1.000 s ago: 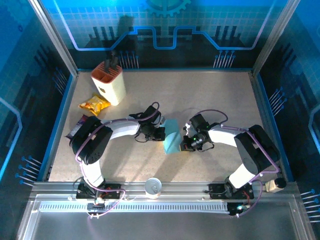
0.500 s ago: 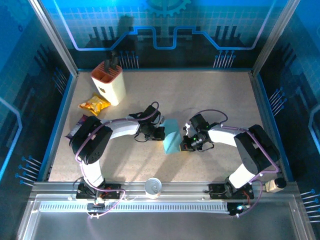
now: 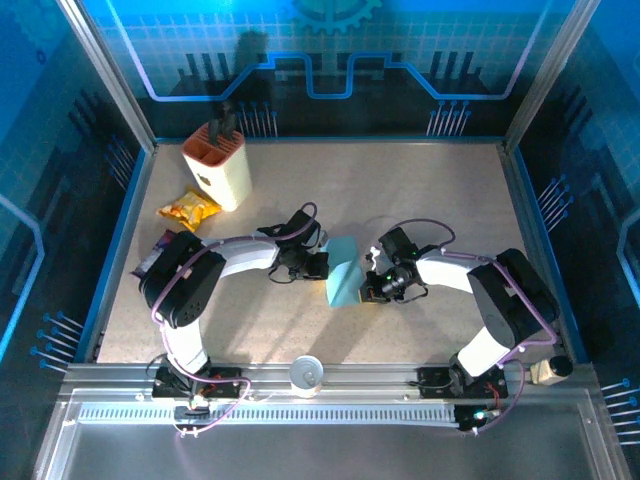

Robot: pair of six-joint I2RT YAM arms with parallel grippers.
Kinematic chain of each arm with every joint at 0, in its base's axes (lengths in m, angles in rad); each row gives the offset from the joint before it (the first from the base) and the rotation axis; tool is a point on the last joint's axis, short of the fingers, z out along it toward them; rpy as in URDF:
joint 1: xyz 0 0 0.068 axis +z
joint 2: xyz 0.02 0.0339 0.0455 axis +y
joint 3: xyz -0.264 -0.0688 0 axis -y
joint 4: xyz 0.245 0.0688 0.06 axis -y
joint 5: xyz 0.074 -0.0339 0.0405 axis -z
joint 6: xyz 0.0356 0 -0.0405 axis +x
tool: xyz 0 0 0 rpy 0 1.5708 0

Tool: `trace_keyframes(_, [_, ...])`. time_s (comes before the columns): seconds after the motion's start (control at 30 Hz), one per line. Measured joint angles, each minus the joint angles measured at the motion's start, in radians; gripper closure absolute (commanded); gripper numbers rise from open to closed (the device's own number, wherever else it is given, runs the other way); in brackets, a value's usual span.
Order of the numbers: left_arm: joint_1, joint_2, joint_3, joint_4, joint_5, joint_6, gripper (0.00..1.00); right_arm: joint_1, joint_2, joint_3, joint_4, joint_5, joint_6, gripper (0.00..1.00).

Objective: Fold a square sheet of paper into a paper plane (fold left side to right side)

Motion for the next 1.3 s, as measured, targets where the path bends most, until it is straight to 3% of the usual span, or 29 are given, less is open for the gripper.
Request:
trace_keyframes(0.5, [0.001,0.025,0.006,0.017,-0.001,0.000,1.00,0.000,-0.003,0.006,-0.012,-0.006,0.000,1.00])
trace_keyframes(0.9, [-0.004,0.025,0.010,0.014,-0.011,0.019,1.00,0.002,-0.144,0.033,-0.023,-0.056,0.018,1.00])
trace_keyframes(1.3, [-0.011,0.025,0.016,0.009,-0.027,0.020,1.00,0.042,0.043,0.158,0.099,-0.101,0.068,1.00])
